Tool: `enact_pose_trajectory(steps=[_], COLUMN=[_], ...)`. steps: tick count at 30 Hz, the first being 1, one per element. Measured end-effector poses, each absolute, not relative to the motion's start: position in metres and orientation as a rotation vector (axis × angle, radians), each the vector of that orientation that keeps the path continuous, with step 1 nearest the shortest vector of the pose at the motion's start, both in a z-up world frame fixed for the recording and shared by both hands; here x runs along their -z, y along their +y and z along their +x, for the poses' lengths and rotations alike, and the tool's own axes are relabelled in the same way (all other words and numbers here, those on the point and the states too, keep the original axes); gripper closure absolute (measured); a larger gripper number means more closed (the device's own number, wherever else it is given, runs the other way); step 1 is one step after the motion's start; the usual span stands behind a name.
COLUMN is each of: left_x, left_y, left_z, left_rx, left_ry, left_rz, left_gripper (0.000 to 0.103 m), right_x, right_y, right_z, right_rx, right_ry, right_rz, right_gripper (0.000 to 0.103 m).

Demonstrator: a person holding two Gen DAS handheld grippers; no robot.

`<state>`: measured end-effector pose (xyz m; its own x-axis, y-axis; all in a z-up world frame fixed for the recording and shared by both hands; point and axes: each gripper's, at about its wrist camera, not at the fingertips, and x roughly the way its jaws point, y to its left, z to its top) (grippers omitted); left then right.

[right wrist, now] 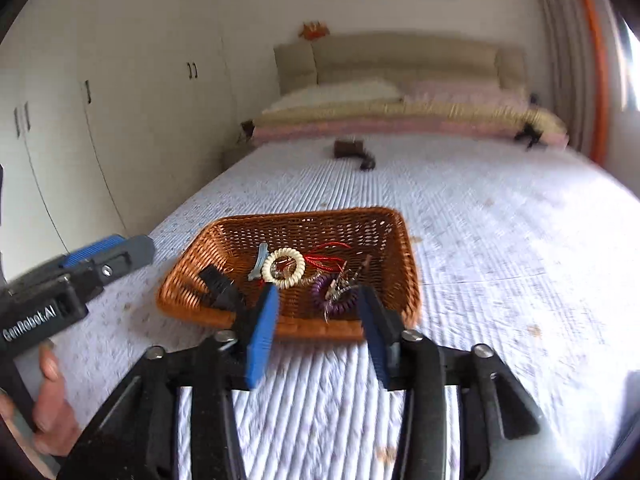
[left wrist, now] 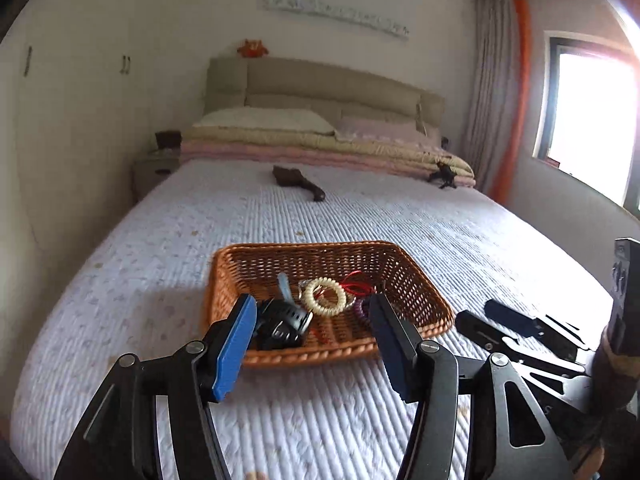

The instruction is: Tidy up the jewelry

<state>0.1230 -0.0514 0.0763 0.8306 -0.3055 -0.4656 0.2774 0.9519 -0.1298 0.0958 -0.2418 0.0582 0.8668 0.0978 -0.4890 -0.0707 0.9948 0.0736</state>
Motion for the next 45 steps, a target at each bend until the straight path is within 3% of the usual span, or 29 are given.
enact_pose_trajectory(steps=[2,4,6,10,18,45], left_x=[-0.069,-0.060,-0.047,-0.025,0.012,0.023], left_y=[-0.046,-0.041,-0.038,-0.039,-0.034,-0.031], left_z=[0.093,0.065,0.039,0.027,0.056,0.053], left_rx=[0.281,0.251,0.199,0.163,0.136,0.104], left_ry=[0.465,0.416,0.341,0.296,0.452,0.461], left_rz=[-0.038,-0.031,-0.021,0.018,0.001,-0.023], left_gripper=[0.034,0.022,0.021,0.021,0.021,0.021], right_x=[-0.057,-0.054,-0.051,-0.041,-0.016,0.001], right_y=[-0.235,-0.234,-0.235,-0.246,-0.245,-0.222], right_z=[0.063,0.036,0.015,0.007,0.028,0.039], right_rx=[-0.063,-0.032,0.004,0.042,0.044,0.060], right_ry=[0.448,0.388,0.332,0.308,0.401,0.435], right_rz=[0.026,0.014,0.031,0.093,0.070,0.001], right_gripper=[0.045,0.032,0.000,0.000,0.000,0.000])
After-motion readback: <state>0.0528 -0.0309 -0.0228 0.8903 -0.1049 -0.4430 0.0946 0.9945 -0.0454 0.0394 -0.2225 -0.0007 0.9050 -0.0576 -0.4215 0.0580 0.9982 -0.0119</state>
